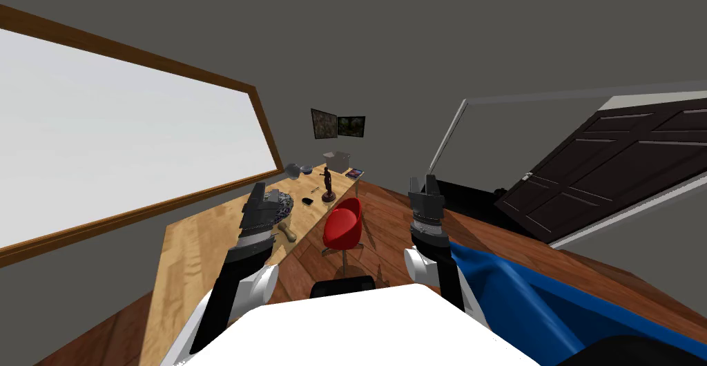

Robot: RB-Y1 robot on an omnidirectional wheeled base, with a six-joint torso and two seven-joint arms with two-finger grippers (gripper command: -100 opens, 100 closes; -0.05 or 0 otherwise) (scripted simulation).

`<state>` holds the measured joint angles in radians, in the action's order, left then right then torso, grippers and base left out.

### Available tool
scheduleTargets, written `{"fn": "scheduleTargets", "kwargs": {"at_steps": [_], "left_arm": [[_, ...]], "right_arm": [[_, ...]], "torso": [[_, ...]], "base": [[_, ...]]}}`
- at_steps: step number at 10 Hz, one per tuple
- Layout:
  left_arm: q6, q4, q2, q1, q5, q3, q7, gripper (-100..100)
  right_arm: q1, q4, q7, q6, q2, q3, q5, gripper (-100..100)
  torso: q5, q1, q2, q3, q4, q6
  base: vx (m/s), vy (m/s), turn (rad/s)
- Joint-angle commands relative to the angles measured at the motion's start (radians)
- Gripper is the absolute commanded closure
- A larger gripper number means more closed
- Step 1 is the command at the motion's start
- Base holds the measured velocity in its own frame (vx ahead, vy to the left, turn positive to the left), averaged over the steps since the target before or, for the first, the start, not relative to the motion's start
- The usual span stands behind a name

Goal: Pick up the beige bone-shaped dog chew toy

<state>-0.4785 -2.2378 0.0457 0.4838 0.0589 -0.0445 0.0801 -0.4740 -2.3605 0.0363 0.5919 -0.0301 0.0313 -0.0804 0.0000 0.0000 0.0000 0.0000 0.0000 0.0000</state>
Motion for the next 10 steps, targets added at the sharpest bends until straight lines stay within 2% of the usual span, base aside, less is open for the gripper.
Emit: {"fn": "scheduleTargets", "kwargs": {"at_steps": [1,5,10], "left_arm": [[0.010,0.005,-0.050,0.002,-0.005,-0.002,0.003,-100],[0.047,0.026,-0.151,0.012,-0.025,-0.011,0.017,-100],[0.151,0.080,-0.284,0.043,-0.076,-0.036,0.059,-100]], "right_arm": [[0.000,0.000,0.000,0.000,0.000,0.000,0.000,0],[0.000,0.000,0.000,0.000,0.000,0.000,0.000,0],[0.000,0.000,0.000,0.000,0.000,0.000,0.000,0]], "torso": [[0.000,0.000,0.000,0.000,0.000,0.000],[0.000,0.001,0.002,0.001,0.001,0.000],[0.001,0.003,0.007,0.004,0.001,0.000]], "base": [[-0.011,0.002,-0.053],[-0.033,0.011,-0.063],[-0.087,0.022,-0.147]]}}
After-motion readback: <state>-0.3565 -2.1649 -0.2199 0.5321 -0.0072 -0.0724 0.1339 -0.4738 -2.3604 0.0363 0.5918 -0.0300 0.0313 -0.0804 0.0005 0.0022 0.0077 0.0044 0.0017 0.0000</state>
